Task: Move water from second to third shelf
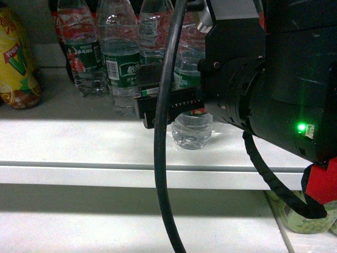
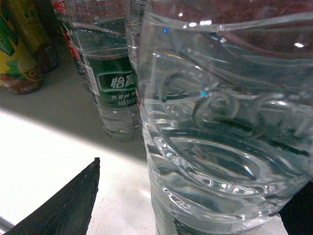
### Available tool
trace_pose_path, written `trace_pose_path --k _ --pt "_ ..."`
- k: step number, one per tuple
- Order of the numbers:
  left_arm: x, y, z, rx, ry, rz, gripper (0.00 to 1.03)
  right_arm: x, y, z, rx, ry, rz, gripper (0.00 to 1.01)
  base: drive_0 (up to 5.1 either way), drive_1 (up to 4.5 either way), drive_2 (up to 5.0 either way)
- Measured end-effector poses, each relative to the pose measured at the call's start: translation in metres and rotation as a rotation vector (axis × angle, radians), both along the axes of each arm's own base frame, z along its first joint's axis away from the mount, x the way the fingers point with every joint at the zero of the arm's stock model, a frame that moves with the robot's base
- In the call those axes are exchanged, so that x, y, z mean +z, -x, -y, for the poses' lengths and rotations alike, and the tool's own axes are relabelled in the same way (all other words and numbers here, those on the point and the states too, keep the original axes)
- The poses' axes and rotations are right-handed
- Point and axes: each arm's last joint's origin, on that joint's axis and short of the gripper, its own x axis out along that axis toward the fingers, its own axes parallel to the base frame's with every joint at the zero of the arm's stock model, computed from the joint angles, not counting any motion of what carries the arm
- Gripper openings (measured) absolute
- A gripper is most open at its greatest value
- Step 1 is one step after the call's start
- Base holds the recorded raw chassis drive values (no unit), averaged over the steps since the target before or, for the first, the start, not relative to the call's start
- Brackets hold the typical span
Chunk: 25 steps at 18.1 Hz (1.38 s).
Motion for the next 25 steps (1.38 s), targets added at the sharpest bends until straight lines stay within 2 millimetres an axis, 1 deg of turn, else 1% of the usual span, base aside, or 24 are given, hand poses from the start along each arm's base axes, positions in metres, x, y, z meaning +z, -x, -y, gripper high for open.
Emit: trace_pose_path --k 6,7,9,11,12,13,15,20,25 --pt "0.0 0.0 0.0 0.0 0.0 0.0 0.98 -0.008 -0.011 -0.001 -0.034 0.004 -0.023 0.98 0.0 0.0 0.0" --pt "0.0 0.0 0.0 0.0 0.0 0.0 0.98 -0.008 -0.013 -0.001 -0.045 -0.001 -0.025 0.92 0.0 0.0 0.0" --pt "0.0 0.0 0.0 0.0 0.0 0.0 0.98 -0.007 -0.014 -0.001 -0.062 -0.007 -0.021 0.72 0.0 0.0 0.0" --pt "0.0 0.0 0.0 0.0 0.0 0.0 0.98 -0.006 -0.016 0.0 -0.076 -0.013 -0.022 0.55 0.0 0.0 0.0" --pt "0.0 0.0 0.0 0.0 0.0 0.0 0.98 -0.006 -0.016 0.0 -0.077 -0.017 -0.022 0.48 0.0 0.0 0.0" --pt "0.0 0.0 0.0 0.0 0.0 0.0 0.98 -0.006 -0.016 0.0 -0.078 -0.017 -0.022 0.45 0.0 0.0 0.0" --pt "0.0 0.0 0.0 0.0 0.0 0.0 0.98 -0.006 -0.016 0.001 -0.079 -0.021 -0.022 0.42 0.0 0.0 0.0" --pt "0.0 0.0 0.0 0.0 0.0 0.0 0.98 -0.004 -0.015 0.001 -0.079 -0.022 -0.02 0.42 0.0 0.0 0.0" --pt "0.0 0.0 0.0 0.0 0.0 0.0 0.98 -0.004 -0.001 0.014 -0.072 -0.024 -0.026 0.42 0.0 0.0 0.0"
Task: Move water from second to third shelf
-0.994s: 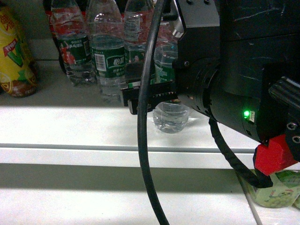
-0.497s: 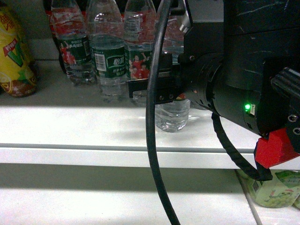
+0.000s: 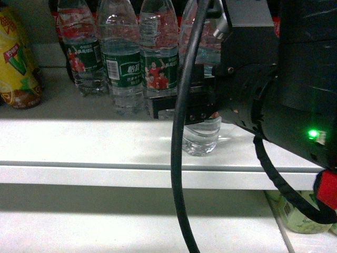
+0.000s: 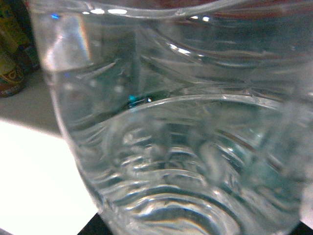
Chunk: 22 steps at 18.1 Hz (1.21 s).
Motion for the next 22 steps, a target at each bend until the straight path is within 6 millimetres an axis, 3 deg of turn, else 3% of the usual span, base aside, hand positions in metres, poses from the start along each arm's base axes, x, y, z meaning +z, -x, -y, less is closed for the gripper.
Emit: trace_pose_path --k 4,9,11,22 --pt "0.0 0.0 0.0 0.0 0.0 0.0 0.98 0.0 0.012 0.021 -0.024 -0.003 -0.006 0.42 0.0 0.0 0.0" --pt "0.0 0.0 0.0 0.0 0.0 0.0 0.98 0.003 0.038 0.067 -0.106 -0.002 -0.015 0.42 0.0 0.0 0.0" --pt "0.0 0.0 0.0 0.0 0.0 0.0 0.98 0.006 0.063 0.093 -0.124 -0.012 -0.017 0.42 0.0 0.0 0.0" --pt "0.0 0.0 0.0 0.0 0.0 0.0 0.98 0.012 0.101 0.13 -0.161 -0.014 -0.012 0.42 0.0 0.0 0.0"
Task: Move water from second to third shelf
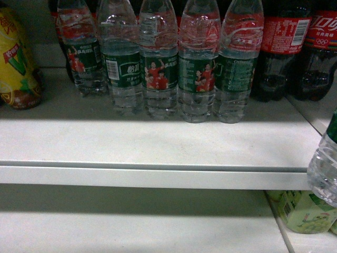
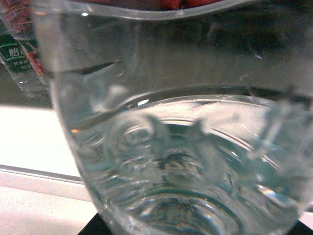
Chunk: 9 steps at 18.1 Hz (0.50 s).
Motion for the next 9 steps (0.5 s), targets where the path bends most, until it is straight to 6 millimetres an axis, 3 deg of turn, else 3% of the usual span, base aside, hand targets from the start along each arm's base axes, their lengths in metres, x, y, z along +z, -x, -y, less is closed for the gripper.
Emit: trace_pose_path --k 9 --pt "0.0 0.0 0.0 0.0 0.0 0.0 0.98 0.013 0.033 0.02 -0.017 -0.004 0.023 0.41 0.0 0.0 0.0"
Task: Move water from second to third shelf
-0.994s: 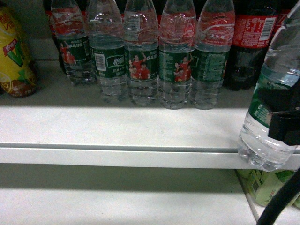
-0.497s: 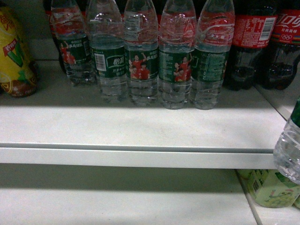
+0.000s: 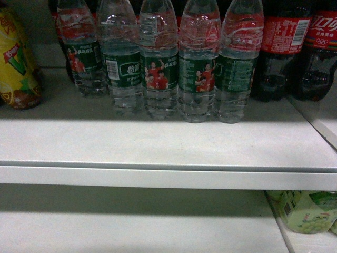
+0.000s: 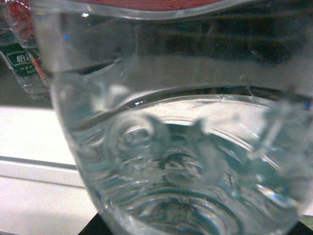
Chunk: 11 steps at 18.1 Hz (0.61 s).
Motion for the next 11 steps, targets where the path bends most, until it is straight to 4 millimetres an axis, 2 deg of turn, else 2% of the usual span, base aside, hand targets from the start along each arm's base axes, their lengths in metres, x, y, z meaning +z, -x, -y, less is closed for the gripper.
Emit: trace_pose_path --k 7,11 --pt "0.0 0.0 0.0 0.0 0.0 0.0 0.98 0.013 0.022 0.015 -0.032 -0.013 0.028 0.41 0.0 0.0 0.0" --pt "0.0 0.0 0.0 0.0 0.0 0.0 0.98 0.017 0.024 0.016 -0.031 -0.017 0.045 0.41 0.0 0.0 0.0"
